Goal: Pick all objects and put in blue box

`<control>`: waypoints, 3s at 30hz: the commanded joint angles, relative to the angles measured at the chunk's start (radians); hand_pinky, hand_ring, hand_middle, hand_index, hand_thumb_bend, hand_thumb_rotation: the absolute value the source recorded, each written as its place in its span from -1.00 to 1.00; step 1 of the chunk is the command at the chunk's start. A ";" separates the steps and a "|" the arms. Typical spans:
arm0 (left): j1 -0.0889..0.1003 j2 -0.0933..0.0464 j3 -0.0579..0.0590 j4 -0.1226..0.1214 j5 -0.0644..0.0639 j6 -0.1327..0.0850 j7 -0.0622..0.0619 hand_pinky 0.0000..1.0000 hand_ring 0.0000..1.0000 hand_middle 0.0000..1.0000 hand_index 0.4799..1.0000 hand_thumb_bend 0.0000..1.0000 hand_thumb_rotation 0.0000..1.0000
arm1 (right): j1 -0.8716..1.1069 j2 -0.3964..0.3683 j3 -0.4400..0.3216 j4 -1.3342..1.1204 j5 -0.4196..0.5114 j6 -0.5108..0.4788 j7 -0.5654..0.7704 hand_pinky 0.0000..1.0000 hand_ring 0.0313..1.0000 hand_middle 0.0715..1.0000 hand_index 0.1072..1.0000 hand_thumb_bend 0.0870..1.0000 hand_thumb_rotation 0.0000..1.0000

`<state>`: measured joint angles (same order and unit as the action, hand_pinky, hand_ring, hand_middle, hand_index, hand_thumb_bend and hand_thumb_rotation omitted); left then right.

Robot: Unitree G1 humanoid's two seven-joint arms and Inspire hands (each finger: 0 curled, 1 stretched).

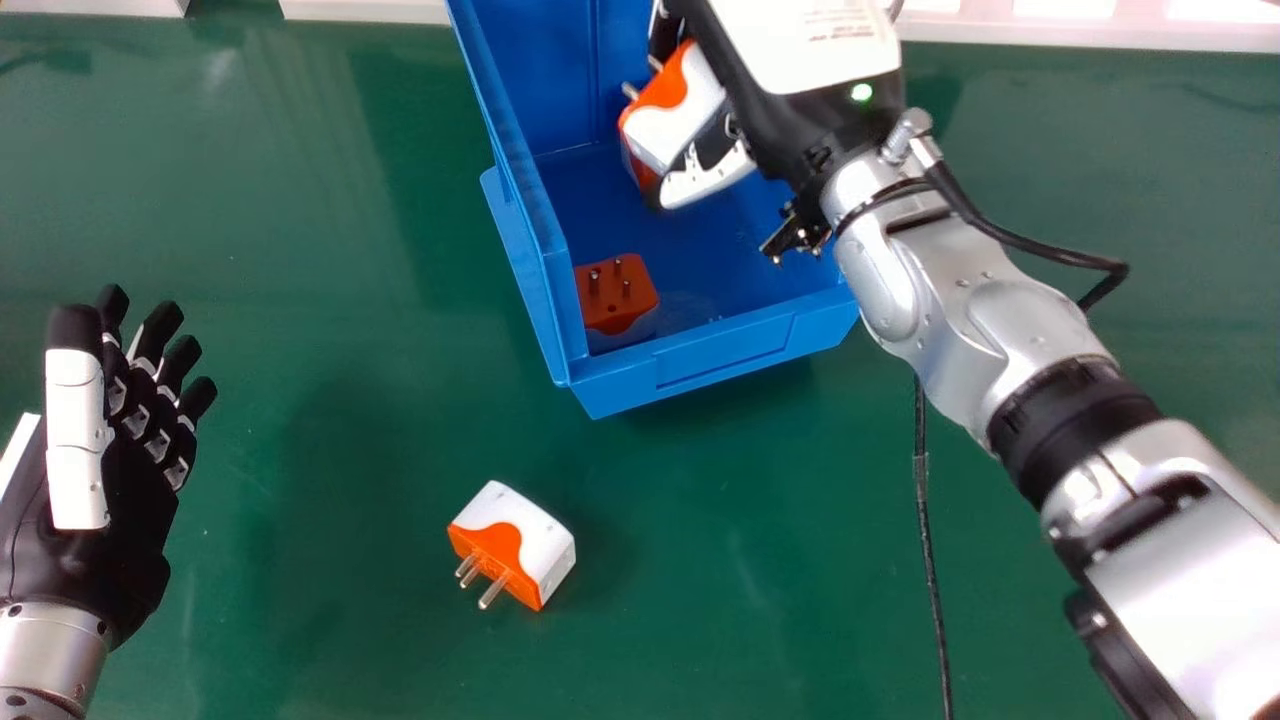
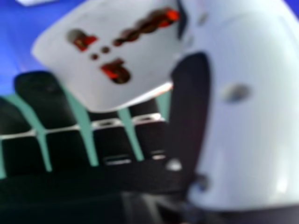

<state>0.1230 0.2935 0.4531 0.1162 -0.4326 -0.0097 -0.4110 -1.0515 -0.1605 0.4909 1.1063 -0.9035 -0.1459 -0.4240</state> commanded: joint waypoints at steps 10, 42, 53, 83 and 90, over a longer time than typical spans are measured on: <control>0.025 0.002 0.001 -0.049 -0.003 -0.011 -0.002 1.00 1.00 1.00 1.00 0.71 0.93 | -0.072 0.030 0.111 0.087 -0.010 0.035 0.054 -0.63 -0.51 -0.25 -0.07 -0.07 -0.96; 0.007 -0.003 -0.022 -0.048 0.008 -0.018 0.007 1.00 1.00 1.00 1.00 0.65 0.98 | -0.036 0.010 0.183 -0.008 -0.025 0.139 0.069 0.91 1.00 1.00 1.00 0.19 0.62; 0.004 -0.007 -0.019 -0.041 0.000 -0.021 0.006 1.00 1.00 0.99 0.98 0.64 0.97 | 0.159 -0.095 0.129 -0.272 -0.002 0.083 -0.084 0.91 1.00 1.00 0.98 -0.21 0.72; 0.053 -0.013 -0.016 -0.112 0.000 0.013 0.045 1.00 1.00 0.98 0.97 0.66 0.93 | 1.216 -0.402 -0.074 -1.193 -0.013 -0.294 -0.085 0.49 0.73 0.80 0.75 -0.41 0.64; 0.039 -0.012 -0.019 -0.101 -0.001 0.007 0.039 1.00 1.00 0.99 0.98 0.64 0.94 | 1.156 -0.383 -0.045 -1.151 -0.040 -0.365 -0.040 0.46 0.71 0.77 0.72 -0.49 0.66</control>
<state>0.1702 0.2802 0.4332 0.0247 -0.4324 0.0112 -0.3677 0.1299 -0.5508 0.4424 -0.0396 -0.9469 -0.4883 -0.4761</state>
